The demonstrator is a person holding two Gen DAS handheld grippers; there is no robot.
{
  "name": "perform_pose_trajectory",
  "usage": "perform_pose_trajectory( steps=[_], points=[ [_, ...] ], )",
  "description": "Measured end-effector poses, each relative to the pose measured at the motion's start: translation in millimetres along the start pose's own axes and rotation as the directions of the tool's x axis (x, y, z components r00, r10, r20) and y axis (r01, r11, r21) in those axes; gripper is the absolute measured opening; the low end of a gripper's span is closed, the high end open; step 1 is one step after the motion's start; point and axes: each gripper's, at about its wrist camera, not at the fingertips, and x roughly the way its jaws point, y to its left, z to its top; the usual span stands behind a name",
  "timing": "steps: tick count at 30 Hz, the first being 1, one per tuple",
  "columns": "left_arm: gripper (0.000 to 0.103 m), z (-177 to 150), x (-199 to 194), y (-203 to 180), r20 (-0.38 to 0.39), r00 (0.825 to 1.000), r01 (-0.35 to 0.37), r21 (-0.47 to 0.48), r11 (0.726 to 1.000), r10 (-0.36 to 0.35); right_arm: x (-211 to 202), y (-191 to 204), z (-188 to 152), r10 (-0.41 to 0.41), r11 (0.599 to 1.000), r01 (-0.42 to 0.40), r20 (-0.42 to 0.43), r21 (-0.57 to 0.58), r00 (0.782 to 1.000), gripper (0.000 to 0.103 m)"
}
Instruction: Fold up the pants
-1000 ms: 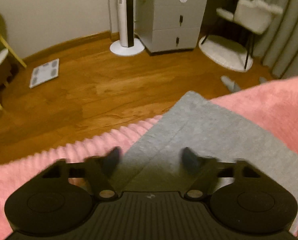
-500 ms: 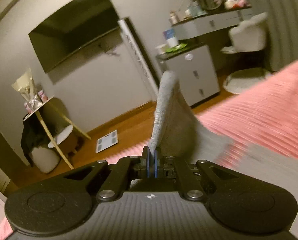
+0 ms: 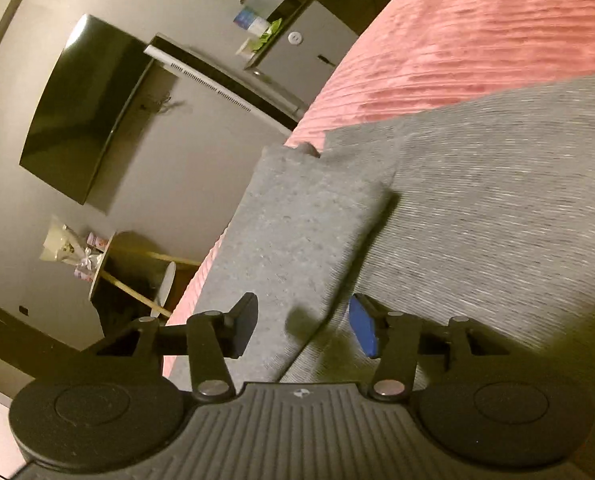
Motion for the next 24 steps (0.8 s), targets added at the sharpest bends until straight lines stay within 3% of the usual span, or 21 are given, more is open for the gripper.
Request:
perform_pose_trajectory(
  steps=[2,3,4,6,9,10,12,14,15,16,18,19,20,24],
  points=[
    [0.103,16.8,11.7,-7.5,0.001,1.0,0.02,0.014,1.0,-0.02,8.7,5.4,4.8,0.034,0.999,-0.034,-0.01,-0.009,0.999,0.033],
    [0.103,23.2,19.2,-10.8,0.006,1.0,0.018,0.026,0.999,-0.019,11.6,6.2,5.8,0.041,0.999,-0.041,-0.018,-0.013,0.999,0.017],
    [0.103,30.8,29.5,-12.9,0.0,1.0,0.017,0.032,0.999,-0.017,11.8,6.1,5.7,0.038,0.999,-0.038,-0.018,-0.02,0.999,0.013],
    [0.102,43.1,56.1,-13.5,-0.051,0.999,0.017,-0.003,1.0,-0.017,15.3,3.9,6.8,0.043,0.999,-0.044,-0.035,-0.016,0.998,0.013],
    [0.08,56.4,92.2,-10.8,-0.118,0.993,0.014,-0.104,0.995,-0.026,12.9,4.8,1.7,0.072,0.997,-0.071,-0.057,0.008,0.996,0.018],
    [0.078,57.5,100.8,-10.4,-0.132,0.991,0.02,-0.122,0.992,-0.036,16.0,4.6,1.6,0.07,0.997,-0.069,-0.065,0.014,0.995,0.022],
    [0.077,60.0,119.5,-14.3,-0.157,0.986,0.034,-0.123,0.992,-0.053,20.0,4.2,-0.2,0.078,0.997,-0.076,-0.075,0.026,0.994,0.022],
    [0.064,60.0,138.8,-19.7,-0.198,0.98,0.015,-0.093,0.996,-0.033,24.2,5.6,1.3,0.079,0.997,-0.077,-0.077,0.024,0.994,0.022],
    [0.049,58.2,144.9,-20.6,-0.22,0.975,0.004,-0.089,0.996,-0.024,26.2,6.7,2.2,0.079,0.997,-0.077,-0.079,0.021,0.994,0.022],
    [0.028,56.5,150.9,-20.7,-0.241,0.97,-0.006,-0.096,0.995,-0.017,27.4,8.1,2.6,0.077,0.997,-0.076,-0.083,0.018,0.994,0.022],
    [0.007,54.1,155.8,-19.1,-0.277,0.96,0.0,-0.113,0.994,-0.032,31.5,12.3,5.2,0.075,0.997,-0.074,-0.099,0.01,0.992,0.02],
    [0.007,53.6,153.6,-19.4,-0.274,0.961,-0.005,-0.112,0.994,-0.026,32.9,15.2,6.8,0.06,0.998,-0.061,-0.108,-0.004,0.992,0.009],
    [0.007,53.0,147.1,-20.4,-0.248,0.968,0.004,-0.105,0.995,-0.03,33.6,20.1,9.4,0.034,0.999,-0.038,-0.112,-0.03,0.993,0.005],
    [0.006,49.9,90.8,-32.2,-0.152,0.983,0.094,-0.072,0.993,-0.104,11.2,46.5,22.9,0.043,0.991,-0.051,-0.06,-0.125,0.997,0.005]
  ],
)
